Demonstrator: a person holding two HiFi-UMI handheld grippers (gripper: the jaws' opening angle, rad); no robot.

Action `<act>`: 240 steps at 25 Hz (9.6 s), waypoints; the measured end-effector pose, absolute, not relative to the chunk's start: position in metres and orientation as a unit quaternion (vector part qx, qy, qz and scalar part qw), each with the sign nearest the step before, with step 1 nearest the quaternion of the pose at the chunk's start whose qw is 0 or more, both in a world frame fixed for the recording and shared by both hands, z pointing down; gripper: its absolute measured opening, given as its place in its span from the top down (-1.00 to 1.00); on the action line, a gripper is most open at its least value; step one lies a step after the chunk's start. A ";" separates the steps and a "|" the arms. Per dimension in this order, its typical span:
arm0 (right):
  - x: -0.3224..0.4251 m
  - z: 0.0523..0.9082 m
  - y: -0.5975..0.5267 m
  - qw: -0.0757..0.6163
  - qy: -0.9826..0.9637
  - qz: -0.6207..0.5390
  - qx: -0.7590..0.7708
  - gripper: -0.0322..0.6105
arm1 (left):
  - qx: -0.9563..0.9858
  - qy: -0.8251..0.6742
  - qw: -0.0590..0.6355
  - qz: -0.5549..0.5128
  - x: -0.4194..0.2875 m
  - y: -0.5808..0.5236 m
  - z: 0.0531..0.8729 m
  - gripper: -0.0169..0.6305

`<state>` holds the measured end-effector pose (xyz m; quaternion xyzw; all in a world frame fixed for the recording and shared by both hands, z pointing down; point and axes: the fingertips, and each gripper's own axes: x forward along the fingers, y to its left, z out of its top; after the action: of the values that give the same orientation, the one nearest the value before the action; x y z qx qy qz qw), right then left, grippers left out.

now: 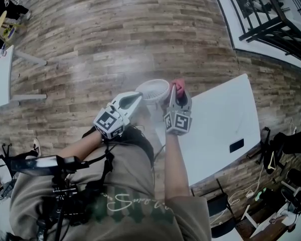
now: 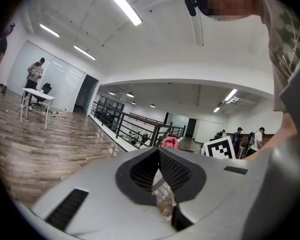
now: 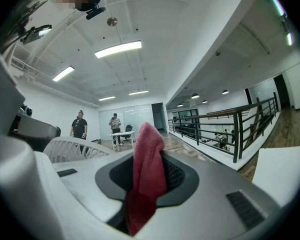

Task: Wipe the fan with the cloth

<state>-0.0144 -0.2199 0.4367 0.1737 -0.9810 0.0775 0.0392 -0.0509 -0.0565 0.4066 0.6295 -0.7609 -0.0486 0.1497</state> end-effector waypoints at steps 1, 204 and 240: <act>-0.014 0.439 -0.220 0.041 -0.981 0.078 0.173 0.57 | 0.631 -0.760 0.146 -0.050 -0.050 -0.059 0.405 0.89; -0.009 0.485 -0.197 0.083 -0.973 0.124 0.176 0.55 | 0.660 -0.743 0.095 -0.059 -0.028 -0.066 0.367 0.89; 0.003 0.481 -0.164 0.162 -0.970 -0.031 0.180 0.56 | 0.673 -0.727 0.124 -0.055 -0.024 -0.052 0.378 0.89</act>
<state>0.0029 -0.1640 0.4807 0.1800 -0.9698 -0.0310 0.1617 -0.0238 -0.0522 0.3782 0.6733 -0.7268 -0.0554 0.1242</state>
